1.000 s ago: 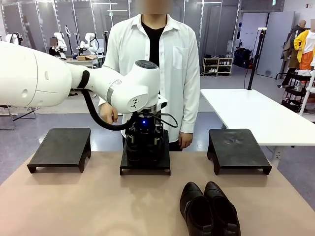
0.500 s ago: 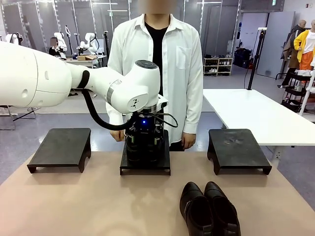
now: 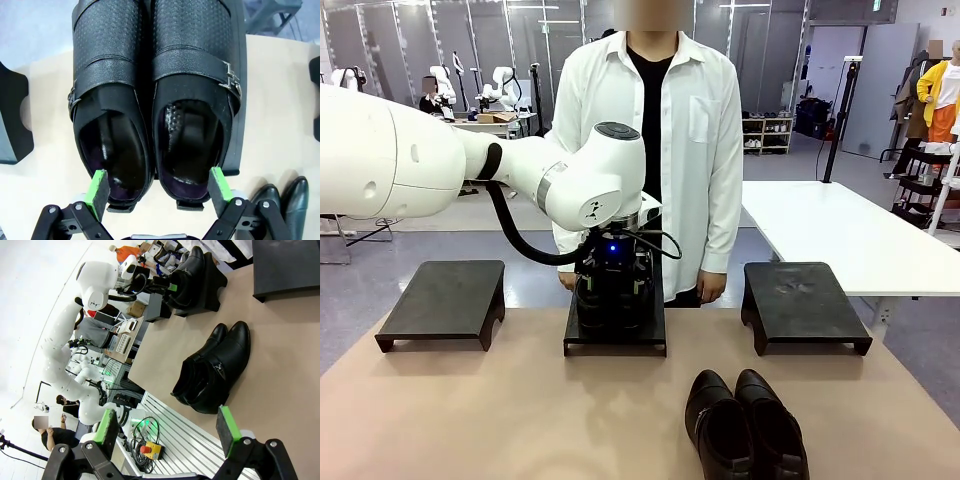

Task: Place the shoes on the stand as instructed by the person.
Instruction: Pick up another pair of Shoes and place it on the Shoes Stand indicated by the person.

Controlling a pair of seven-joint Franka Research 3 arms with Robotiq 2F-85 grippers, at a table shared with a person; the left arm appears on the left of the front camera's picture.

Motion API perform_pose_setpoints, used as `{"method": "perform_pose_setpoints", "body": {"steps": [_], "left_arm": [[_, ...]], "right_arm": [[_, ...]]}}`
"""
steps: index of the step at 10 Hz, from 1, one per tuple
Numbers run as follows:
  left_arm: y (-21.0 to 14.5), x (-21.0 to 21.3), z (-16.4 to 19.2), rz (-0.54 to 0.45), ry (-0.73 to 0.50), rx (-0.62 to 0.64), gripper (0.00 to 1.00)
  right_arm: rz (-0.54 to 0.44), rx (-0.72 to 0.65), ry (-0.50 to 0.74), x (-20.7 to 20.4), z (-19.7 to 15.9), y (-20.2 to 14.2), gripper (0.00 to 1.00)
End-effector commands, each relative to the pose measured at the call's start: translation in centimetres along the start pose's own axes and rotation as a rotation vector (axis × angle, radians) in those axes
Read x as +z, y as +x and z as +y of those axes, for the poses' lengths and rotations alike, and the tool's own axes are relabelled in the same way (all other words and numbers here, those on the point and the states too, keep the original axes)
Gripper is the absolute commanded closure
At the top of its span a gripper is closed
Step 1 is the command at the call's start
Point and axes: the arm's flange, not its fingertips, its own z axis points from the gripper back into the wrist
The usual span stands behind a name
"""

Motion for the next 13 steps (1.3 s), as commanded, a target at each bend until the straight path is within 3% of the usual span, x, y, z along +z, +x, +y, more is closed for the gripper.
{"method": "perform_pose_setpoints", "body": {"steps": [1,2,4,8,13], "left_arm": [[1.5,2.5,0.0,-0.008,-0.119,0.038,0.0],[2.1,3.3,1.6,0.039,-0.242,0.071,0.0],[0.7,5.6,6.7,0.07,-0.364,0.108,0.0],[-6.9,9.5,18.9,0.181,-0.681,0.057,0.0],[-13.7,11.1,32.6,0.146,-1.051,0.103,0.0]], "right_arm": [[-0.01,0.019,0.012,0.0,0.0,0.0,0.0],[-0.01,0.019,0.012,0.0,0.0,0.0,0.0],[-0.01,0.019,0.012,0.0,0.0,0.0,0.0],[-0.01,0.019,0.012,0.0,0.0,0.0,0.0],[-0.01,0.019,0.012,0.0,0.0,0.0,0.0]]}}
